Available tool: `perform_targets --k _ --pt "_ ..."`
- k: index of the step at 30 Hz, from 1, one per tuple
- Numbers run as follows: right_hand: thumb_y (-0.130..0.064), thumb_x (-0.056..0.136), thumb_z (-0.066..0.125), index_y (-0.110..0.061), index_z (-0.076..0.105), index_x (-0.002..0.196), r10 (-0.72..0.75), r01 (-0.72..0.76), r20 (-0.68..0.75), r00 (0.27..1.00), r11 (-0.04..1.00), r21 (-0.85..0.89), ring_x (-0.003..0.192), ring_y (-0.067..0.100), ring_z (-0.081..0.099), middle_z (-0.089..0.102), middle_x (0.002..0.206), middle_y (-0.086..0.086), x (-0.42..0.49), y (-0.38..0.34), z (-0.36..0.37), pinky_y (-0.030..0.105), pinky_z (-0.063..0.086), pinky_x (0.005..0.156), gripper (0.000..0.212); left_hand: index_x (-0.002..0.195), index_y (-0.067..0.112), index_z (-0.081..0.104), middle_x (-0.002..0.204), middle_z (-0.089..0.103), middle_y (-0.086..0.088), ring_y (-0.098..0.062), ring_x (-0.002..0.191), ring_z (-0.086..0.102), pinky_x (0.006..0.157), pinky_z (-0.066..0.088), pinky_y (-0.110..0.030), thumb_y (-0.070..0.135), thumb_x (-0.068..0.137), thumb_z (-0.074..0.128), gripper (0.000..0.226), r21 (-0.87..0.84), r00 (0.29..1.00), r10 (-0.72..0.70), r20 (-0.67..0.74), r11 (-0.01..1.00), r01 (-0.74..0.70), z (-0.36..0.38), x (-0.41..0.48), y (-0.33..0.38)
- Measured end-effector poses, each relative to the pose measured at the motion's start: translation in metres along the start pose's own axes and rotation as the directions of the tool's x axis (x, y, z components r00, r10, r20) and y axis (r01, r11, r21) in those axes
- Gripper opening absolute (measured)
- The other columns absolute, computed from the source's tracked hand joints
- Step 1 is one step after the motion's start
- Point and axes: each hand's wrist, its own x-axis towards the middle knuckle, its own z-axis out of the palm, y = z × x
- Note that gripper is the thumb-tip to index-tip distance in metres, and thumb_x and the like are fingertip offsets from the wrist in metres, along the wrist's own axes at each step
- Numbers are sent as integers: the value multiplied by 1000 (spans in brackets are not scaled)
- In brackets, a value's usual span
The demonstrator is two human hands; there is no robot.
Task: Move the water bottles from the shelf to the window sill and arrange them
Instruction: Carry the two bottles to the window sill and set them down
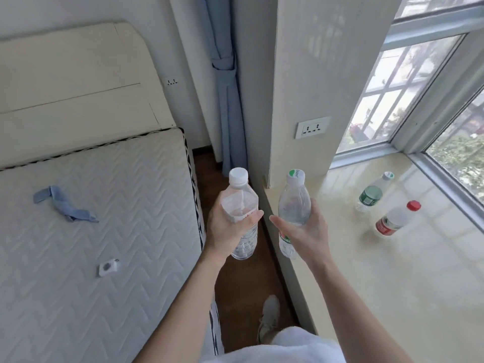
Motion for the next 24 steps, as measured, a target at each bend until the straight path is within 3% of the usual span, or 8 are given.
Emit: perform_targets --k 3,6,8,10,17,22,24 --pt "-48 63 88 -31 56 112 20 -19 -31 999 1000 20 93 13 66 66 101 -9 52 -7 -6 37 58 78 61 109 46 53 105 65 21 12 101 59 76 45 -4 27 69 89 57 4 998 17 66 1000 -18 20 46 16" --pt "-32 69 90 -25 57 110 36 -33 -76 996 999 42 82 -2 63 65 96 -9 97 -17 -17 16 50 62 53 115 41 56 109 67 14 -3 106 63 85 50 -19 42 62 85 61 -16 993 30 118 999 -28 40 87 26" --pt "-26 71 89 -21 57 108 56 -51 -100 993 997 51 73 -8 60 64 92 -6 119 -20 -24 12 47 55 49 117 38 57 110 68 11 -6 107 64 88 51 -24 44 60 85 63 -36 987 34 158 999 -29 55 110 30" --pt "-23 71 88 -20 58 106 72 -67 -130 989 997 40 71 -10 59 63 89 -7 133 -19 -33 8 45 54 47 113 38 58 109 68 10 -4 105 64 84 51 -20 46 59 85 61 -39 979 41 200 999 -34 70 128 35" --pt "-21 70 88 -20 55 96 179 -177 -319 931 984 36 64 -8 56 62 83 -6 160 -1 -71 6 41 53 42 112 27 61 106 68 10 -6 105 64 85 52 -21 51 54 84 66 -38 914 54 401 998 -43 137 181 46" --pt "-25 65 90 -21 53 93 308 -285 -500 810 950 124 63 -2 56 61 83 -5 159 18 -102 10 44 52 47 102 32 60 96 68 17 -2 96 65 78 49 -17 40 57 87 53 -6 803 42 594 999 -48 188 203 48" --pt "-27 65 91 -23 53 95 339 -312 -566 751 938 148 69 -2 58 62 85 -9 154 24 -111 10 45 54 49 102 34 60 97 69 16 -3 98 65 81 51 -22 41 55 88 55 2 749 26 662 999 -36 206 210 45"
